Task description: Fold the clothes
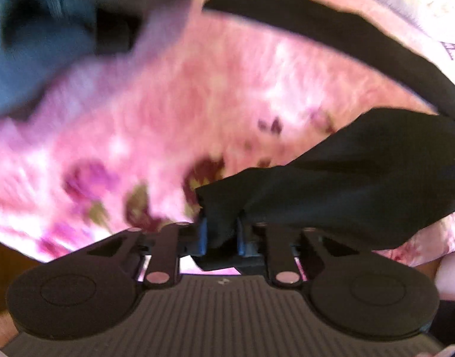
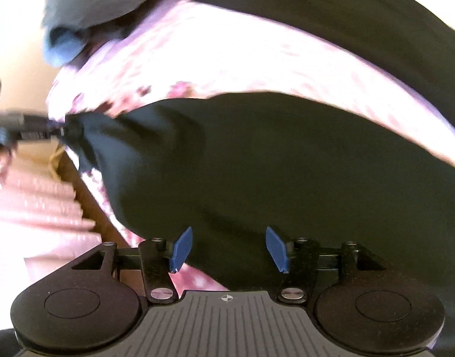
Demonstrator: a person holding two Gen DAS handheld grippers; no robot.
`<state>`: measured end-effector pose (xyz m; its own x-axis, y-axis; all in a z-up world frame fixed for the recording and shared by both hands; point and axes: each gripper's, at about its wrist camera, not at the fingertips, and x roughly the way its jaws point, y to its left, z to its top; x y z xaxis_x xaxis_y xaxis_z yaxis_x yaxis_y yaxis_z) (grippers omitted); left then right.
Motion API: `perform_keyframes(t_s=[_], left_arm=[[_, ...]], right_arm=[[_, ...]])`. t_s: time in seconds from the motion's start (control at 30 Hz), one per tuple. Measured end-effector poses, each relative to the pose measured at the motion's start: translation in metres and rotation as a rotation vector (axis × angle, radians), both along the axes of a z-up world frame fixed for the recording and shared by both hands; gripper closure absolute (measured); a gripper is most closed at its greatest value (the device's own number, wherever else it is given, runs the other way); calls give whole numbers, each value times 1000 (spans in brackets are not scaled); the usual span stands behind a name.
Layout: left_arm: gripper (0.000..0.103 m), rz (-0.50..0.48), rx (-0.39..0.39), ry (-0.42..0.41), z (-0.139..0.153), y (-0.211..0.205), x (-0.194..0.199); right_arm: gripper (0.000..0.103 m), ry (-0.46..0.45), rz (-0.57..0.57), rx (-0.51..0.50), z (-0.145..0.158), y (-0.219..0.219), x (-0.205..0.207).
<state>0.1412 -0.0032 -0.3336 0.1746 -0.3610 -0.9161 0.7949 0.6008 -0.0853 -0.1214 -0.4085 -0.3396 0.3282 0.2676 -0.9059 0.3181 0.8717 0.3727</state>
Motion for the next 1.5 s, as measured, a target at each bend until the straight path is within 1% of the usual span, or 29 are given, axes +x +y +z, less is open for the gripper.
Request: perform_keyframes(t_s=[0.07,0.13,0.17,0.2,0.27,0.33,0.4,0.43,0.47,0.5,0.53,0.63,0.7,0.77,0.83,0.87,0.93,0.97,1.0,1.03,1.07,1.1,1.13,1.17,1.27,1.3,1.4,1.47,1.5], left_arm=[[97,-37,-141,-107,40,10,-8],[99,-51,-209,-212,68,22,-21],[99,-14,-212,-215,71,30,-24],[97,31,-197,-179,65,38,-22],[94,125,-108,-98,40,54,-19],[94,177,-54,-23,18,64,-18],[84,217,-52,44,4,70,-16],[73,236,-65,63,0,69,-13],[68,255,-75,74,-3,67,-7],[60,269,-83,94,-7,64,1],[56,281,-91,115,-11,59,9],[54,315,-102,163,-36,37,42],[54,321,-83,217,-53,17,66],[58,302,-56,292,-68,-2,83],[61,254,-14,325,-75,-20,92],[75,208,-1,316,-73,-26,92],[86,126,10,257,-63,-34,90],[93,107,-20,232,-55,-34,88],[99,84,-88,175,-40,-31,84],[99,38,-203,86,-17,-25,75],[100,-15,-303,-20,4,-19,62],[101,-59,-368,-123,22,-13,47],[101,-55,-371,-128,27,-8,41],[101,-42,-365,-115,28,-4,38],[101,43,-265,-7,3,11,39],[101,43,-252,13,-3,14,37],[101,32,-227,68,-17,21,32],[101,-31,-209,60,-18,23,21],[101,-63,-199,58,-19,24,15]], right_arm=[[44,-27,72,-40,1,9,15],[43,-53,84,-54,2,9,21],[43,-67,82,-56,3,8,23],[43,-69,71,-50,2,6,24],[41,-73,49,-39,-1,1,25],[41,-62,58,-41,-5,-1,24],[40,-58,83,-56,-5,-1,24],[40,-60,98,-65,-4,-1,25],[40,-63,114,-75,-3,-1,26],[39,-62,126,-85,-2,-1,29],[39,-61,130,-91,-2,-3,32],[38,-63,125,-106,-5,-9,44],[38,-57,153,-163,-7,-16,51],[36,-50,181,-219,-10,-24,57],[36,-44,209,-275,-12,-31,64],[36,-35,247,-305,-17,-36,68],[36,-16,318,-344,-28,-45,75],[36,-10,353,-343,-32,-46,78],[36,-3,387,-343,-36,-47,81],[37,3,421,-342,-40,-48,85],[51,9,456,-342,-44,-49,88],[58,-6,478,-346,-42,-48,87],[62,-22,486,-358,-38,-46,85],[62,-36,476,-358,-34,-45,83],[61,-48,409,-297,-26,-45,77],[61,-58,404,-288,-23,-43,78],[54,-108,398,-255,-14,-33,87],[44,-167,404,-222,-7,-25,101],[43,-190,409,-207,-6,-20,111]])
